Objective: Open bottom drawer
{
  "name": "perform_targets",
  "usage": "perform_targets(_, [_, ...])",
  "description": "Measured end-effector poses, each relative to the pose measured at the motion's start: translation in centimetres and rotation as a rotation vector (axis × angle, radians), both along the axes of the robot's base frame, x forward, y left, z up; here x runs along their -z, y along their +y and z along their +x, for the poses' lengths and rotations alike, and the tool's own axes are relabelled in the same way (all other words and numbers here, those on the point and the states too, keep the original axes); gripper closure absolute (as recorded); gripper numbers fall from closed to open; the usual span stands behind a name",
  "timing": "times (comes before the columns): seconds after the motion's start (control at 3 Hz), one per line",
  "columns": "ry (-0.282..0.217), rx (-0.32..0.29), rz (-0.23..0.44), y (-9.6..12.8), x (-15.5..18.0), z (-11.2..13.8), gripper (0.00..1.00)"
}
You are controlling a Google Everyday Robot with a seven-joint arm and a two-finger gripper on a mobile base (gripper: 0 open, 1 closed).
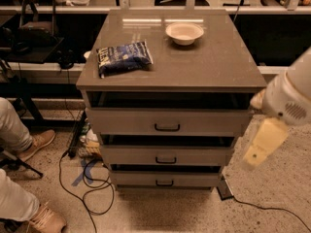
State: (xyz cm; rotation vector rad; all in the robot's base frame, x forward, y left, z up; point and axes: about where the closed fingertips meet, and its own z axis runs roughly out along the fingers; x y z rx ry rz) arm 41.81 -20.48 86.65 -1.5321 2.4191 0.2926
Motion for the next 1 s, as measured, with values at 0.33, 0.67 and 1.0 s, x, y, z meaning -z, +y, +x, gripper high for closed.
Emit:
perform_targets(0.33, [0.141,0.131,0.169,1.7,9.5,-1.7,0.00])
perform_targets(0.67, [0.197,0.146,0.181,2.1,12.8,-3.2,0.00])
perform_targets(1.0, [0.189,0.142,0.178,2.1,12.3,-3.0,0.00])
